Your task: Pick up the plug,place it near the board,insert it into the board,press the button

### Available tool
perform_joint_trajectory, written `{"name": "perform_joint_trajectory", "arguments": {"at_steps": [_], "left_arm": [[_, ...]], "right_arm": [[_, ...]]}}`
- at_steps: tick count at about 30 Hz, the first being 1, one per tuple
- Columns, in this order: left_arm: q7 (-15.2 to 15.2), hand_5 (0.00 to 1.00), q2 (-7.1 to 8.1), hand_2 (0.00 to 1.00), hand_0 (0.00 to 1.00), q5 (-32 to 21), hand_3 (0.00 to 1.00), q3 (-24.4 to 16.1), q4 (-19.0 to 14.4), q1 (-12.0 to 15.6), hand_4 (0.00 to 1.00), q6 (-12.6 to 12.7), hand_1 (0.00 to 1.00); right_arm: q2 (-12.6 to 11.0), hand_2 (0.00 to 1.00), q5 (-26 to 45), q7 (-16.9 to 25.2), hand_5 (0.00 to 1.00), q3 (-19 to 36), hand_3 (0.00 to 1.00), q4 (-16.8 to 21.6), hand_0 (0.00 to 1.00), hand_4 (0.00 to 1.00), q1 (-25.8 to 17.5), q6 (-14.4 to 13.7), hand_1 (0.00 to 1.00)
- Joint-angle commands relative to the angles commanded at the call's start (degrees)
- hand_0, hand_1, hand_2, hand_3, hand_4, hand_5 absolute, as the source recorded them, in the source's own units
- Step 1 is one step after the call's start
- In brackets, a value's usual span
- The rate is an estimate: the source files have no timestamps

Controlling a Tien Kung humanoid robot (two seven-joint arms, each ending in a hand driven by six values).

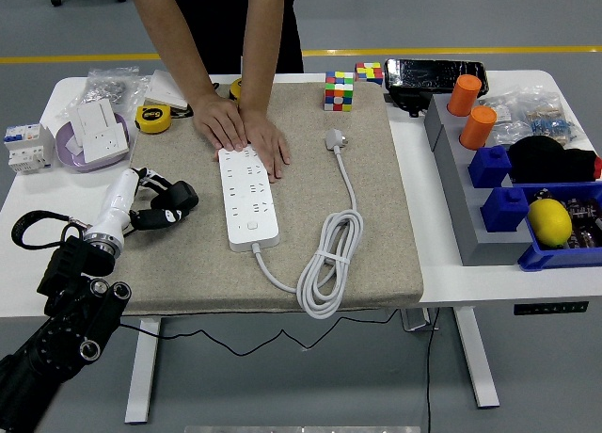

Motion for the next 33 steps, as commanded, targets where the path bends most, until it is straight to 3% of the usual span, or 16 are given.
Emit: {"name": "perform_joint_trajectory", "arguments": {"at_steps": [1, 2, 7, 8, 15, 19, 21, 25, 26, 31, 32, 33], "left_arm": [[-0.1, 0.137, 0.00, 0.449, 0.666, 0.1, 0.491, 0.0, 0.2, -0.2, 0.919, 0.1, 0.587], [-0.1, 0.136, 0.00, 0.422, 0.606, 0.2, 0.502, 0.0, 0.3, -0.3, 0.834, 0.2, 0.495], [0.0, 0.136, 0.00, 0.422, 0.606, 1.1, 0.502, 0.3, 0.2, -0.5, 0.834, 0.3, 0.495], [0.0, 0.114, 0.00, 0.408, 0.582, 1.2, 0.509, 0.4, 0.0, -0.5, 0.756, 0.3, 0.462], [0.3, 0.084, 0.00, 0.405, 0.579, 1.3, 0.511, 1.2, -1.1, -0.8, 0.730, 0.1, 0.458], [0.9, 0.084, 0.00, 0.405, 0.579, 0.2, 0.511, 3.7, -2.0, -1.6, 0.730, -0.7, 0.458], [0.9, 0.064, 0.10, 0.406, 0.580, -1.5, 0.510, 5.7, -2.1, -2.8, 0.678, -1.4, 0.471], [0.9, 0.064, 2.68, 0.406, 0.580, -4.4, 0.510, 10.2, -2.0, -5.8, 0.678, -2.9, 0.471], [0.9, 0.002, 3.28, 0.406, 0.584, -5.1, 0.482, 11.2, -2.0, -6.5, 0.576, -3.2, 0.490], [1.2, 0.002, 6.24, 0.406, 0.584, -7.2, 0.482, 16.7, -1.6, -10.1, 0.576, -4.3, 0.490], [1.4, 0.002, 6.70, 0.419, 0.607, -7.3, 0.448, 17.6, -1.5, -10.7, 0.461, -4.5, 0.543], [1.6, 0.002, 7.08, 0.419, 0.607, -7.4, 0.448, 18.5, -1.3, -11.2, 0.461, -4.7, 0.543]], "right_arm": [[0.0, 0.743, 0.0, 0.0, 0.818, -0.1, 0.759, 0.0, 0.819, 0.998, 0.0, 0.0, 0.747], [0.0, 0.743, 0.0, 0.0, 0.818, 0.0, 0.759, 0.0, 0.817, 0.998, 0.0, 0.0, 0.747], [0.0, 0.743, 0.0, 0.0, 0.818, 0.1, 0.759, 0.0, 0.817, 0.998, 0.1, 0.0, 0.747], [0.0, 0.743, 0.1, 0.0, 0.817, 0.1, 0.759, 0.0, 0.818, 0.998, 0.1, 0.0, 0.747], [0.1, 0.743, 0.2, -0.1, 0.817, 0.1, 0.759, 0.0, 0.818, 0.998, 0.0, 0.0, 0.747], [0.1, 0.743, 0.3, 0.0, 0.817, 0.1, 0.759, 0.0, 0.818, 0.998, 0.1, 0.0, 0.747], [0.0, 0.743, 0.2, 0.0, 0.818, 0.2, 0.759, 0.0, 0.818, 0.998, 0.2, -0.1, 0.747], [-0.1, 0.743, 0.2, -0.1, 0.818, 0.2, 0.759, 0.0, 0.818, 0.998, 0.3, -0.1, 0.747], [-0.1, 0.744, 0.1, -0.1, 0.818, 0.3, 0.758, 0.0, 0.818, 0.998, 0.3, -0.1, 0.747], [-0.3, 0.744, 0.1, -0.1, 0.818, 0.2, 0.758, 0.0, 0.818, 0.998, 0.3, 0.0, 0.747], [-0.3, 0.743, 0.1, -0.1, 0.817, 0.2, 0.758, 0.0, 0.818, 0.998, 0.3, 0.0, 0.747], [-0.3, 0.743, 0.1, -0.1, 0.817, 0.2, 0.758, 0.0, 0.818, 0.998, 0.3, 0.0, 0.747]]}}
